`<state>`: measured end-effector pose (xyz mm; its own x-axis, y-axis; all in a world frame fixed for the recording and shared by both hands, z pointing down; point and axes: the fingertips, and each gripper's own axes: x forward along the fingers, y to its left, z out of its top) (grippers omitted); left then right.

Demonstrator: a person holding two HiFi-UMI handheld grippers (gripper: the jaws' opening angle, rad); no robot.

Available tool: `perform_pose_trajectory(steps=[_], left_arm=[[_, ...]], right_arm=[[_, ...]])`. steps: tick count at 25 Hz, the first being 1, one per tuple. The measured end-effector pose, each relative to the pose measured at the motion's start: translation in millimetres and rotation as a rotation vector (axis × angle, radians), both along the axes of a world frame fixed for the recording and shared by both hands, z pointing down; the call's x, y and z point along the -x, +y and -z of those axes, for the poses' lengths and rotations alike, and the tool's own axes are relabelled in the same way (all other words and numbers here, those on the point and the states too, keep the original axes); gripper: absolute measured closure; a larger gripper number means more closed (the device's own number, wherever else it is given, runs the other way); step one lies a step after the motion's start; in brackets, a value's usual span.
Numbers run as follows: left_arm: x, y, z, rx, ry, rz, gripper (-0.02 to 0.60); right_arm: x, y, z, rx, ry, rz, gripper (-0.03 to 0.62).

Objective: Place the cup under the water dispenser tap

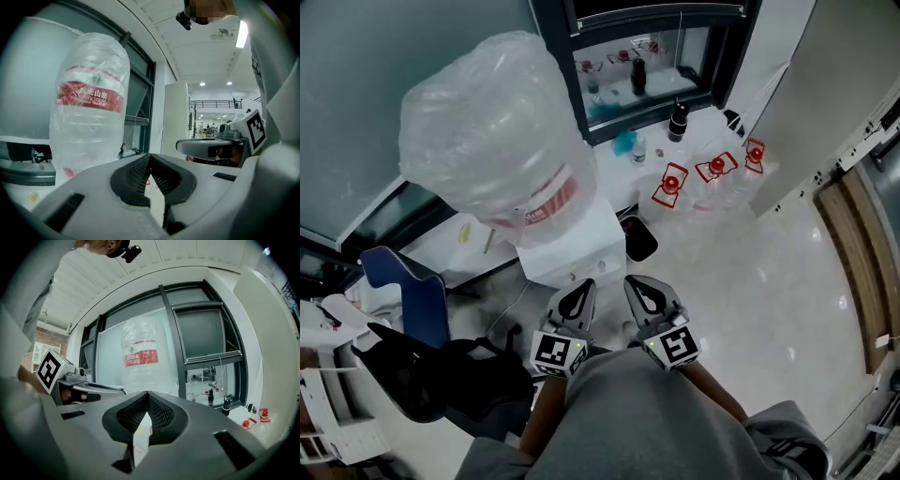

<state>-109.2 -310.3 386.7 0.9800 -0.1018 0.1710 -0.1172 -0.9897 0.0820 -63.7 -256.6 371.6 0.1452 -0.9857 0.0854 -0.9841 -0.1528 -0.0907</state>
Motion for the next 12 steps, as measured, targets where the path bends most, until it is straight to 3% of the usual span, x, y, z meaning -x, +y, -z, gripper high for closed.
perform_pose_trajectory(steps=[12], left_arm=[[-12.7,14.5,21.2,-0.035,0.047,-0.017,0.572]], right_arm=[[-9.8,15.3,12.4,-0.031,0.026,0.002,0.583]])
